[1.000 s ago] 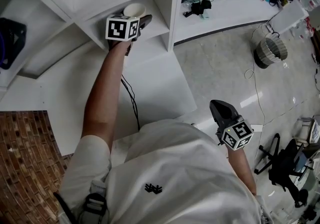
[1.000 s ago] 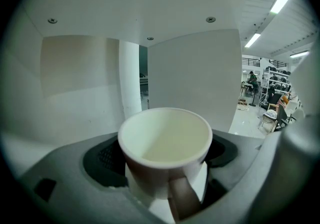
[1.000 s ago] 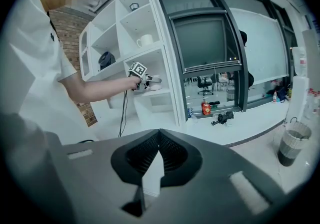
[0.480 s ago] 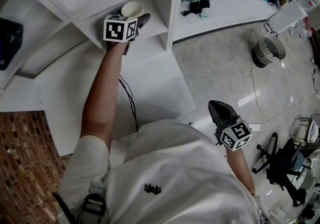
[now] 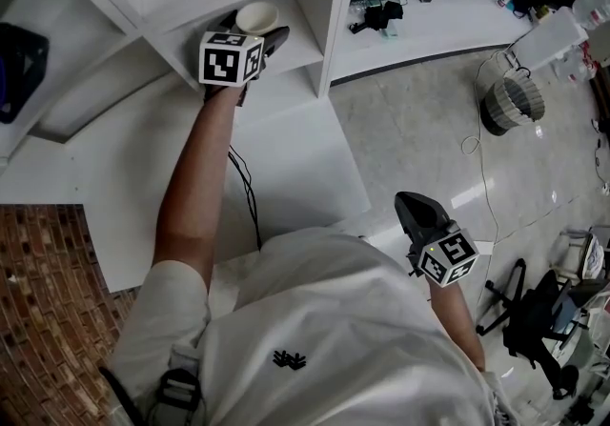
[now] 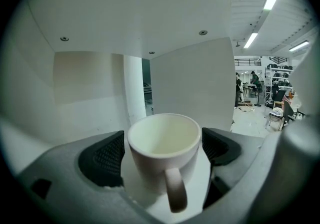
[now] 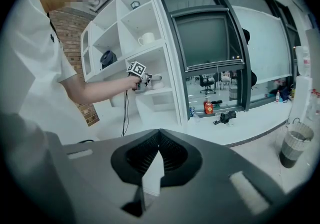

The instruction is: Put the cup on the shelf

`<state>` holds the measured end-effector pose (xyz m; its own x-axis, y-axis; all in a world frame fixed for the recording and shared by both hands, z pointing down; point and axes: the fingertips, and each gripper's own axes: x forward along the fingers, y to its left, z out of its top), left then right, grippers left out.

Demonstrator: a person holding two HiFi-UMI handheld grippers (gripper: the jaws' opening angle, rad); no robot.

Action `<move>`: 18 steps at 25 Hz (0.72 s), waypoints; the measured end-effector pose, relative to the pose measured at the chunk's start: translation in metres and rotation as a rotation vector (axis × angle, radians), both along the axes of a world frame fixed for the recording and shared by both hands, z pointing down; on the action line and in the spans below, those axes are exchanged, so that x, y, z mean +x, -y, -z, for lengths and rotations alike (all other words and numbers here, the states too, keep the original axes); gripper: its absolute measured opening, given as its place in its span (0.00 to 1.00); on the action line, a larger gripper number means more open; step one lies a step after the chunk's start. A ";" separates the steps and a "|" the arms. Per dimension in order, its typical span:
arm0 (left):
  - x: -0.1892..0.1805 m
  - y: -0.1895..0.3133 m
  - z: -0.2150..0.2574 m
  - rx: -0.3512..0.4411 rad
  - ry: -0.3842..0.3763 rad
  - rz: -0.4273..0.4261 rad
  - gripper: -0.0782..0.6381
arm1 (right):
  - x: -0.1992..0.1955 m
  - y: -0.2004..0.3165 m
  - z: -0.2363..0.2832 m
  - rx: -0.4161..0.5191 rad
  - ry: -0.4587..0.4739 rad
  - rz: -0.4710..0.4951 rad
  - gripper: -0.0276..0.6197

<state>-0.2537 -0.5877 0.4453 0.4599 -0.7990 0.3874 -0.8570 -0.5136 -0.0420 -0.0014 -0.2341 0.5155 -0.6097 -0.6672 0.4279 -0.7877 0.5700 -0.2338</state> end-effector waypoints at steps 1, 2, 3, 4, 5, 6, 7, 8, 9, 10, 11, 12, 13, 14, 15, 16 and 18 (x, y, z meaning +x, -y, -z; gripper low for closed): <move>0.000 -0.002 0.001 0.005 0.002 0.003 0.79 | 0.000 0.000 0.000 0.000 0.001 0.004 0.06; -0.001 -0.004 0.003 0.010 0.004 0.006 0.79 | 0.000 0.000 0.000 0.000 0.002 0.008 0.06; -0.001 -0.006 0.005 0.015 0.005 0.010 0.79 | -0.001 0.000 0.000 0.001 0.002 0.012 0.06; -0.002 -0.008 0.007 0.020 0.007 0.014 0.79 | -0.001 0.000 0.001 0.002 0.003 0.017 0.06; -0.003 -0.010 0.008 0.026 0.009 0.020 0.79 | -0.001 0.000 0.001 0.003 0.005 0.021 0.06; -0.004 -0.012 0.011 0.034 0.014 0.025 0.79 | -0.001 0.000 0.001 0.003 0.007 0.026 0.06; -0.005 -0.015 0.013 0.044 0.020 0.030 0.79 | -0.001 -0.001 0.001 0.002 0.009 0.031 0.06; -0.005 -0.018 0.016 0.055 0.025 0.035 0.79 | 0.000 -0.001 0.001 0.002 0.011 0.035 0.06; -0.005 -0.020 0.018 0.064 0.028 0.039 0.79 | 0.000 -0.002 0.001 0.001 0.012 0.040 0.06; -0.005 -0.023 0.020 0.071 0.027 0.042 0.79 | 0.000 -0.002 0.001 0.002 0.013 0.046 0.06; -0.005 -0.026 0.022 0.075 0.024 0.046 0.79 | -0.001 -0.003 0.001 0.003 0.014 0.053 0.06; -0.006 -0.029 0.024 0.079 0.023 0.051 0.79 | -0.001 -0.004 0.001 0.004 0.016 0.059 0.06; -0.007 -0.032 0.025 0.085 0.025 0.057 0.79 | -0.001 -0.005 0.001 0.004 0.019 0.065 0.06; -0.008 -0.035 0.026 0.092 0.028 0.064 0.79 | -0.001 -0.006 0.001 0.004 0.020 0.071 0.06; -0.009 -0.038 0.028 0.100 0.031 0.071 0.78 | 0.000 -0.007 0.001 0.004 0.022 0.076 0.06; -0.010 -0.042 0.030 0.106 0.031 0.079 0.77 | 0.001 -0.008 0.002 0.004 0.023 0.082 0.06; -0.011 -0.049 0.033 0.118 0.027 0.093 0.75 | 0.004 -0.010 0.002 0.004 0.022 0.095 0.06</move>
<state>-0.2645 -0.5388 0.4124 0.3722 -0.8786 0.2992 -0.8985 -0.4219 -0.1213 0.0021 -0.2238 0.5138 -0.6799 -0.6074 0.4109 -0.7244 0.6432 -0.2479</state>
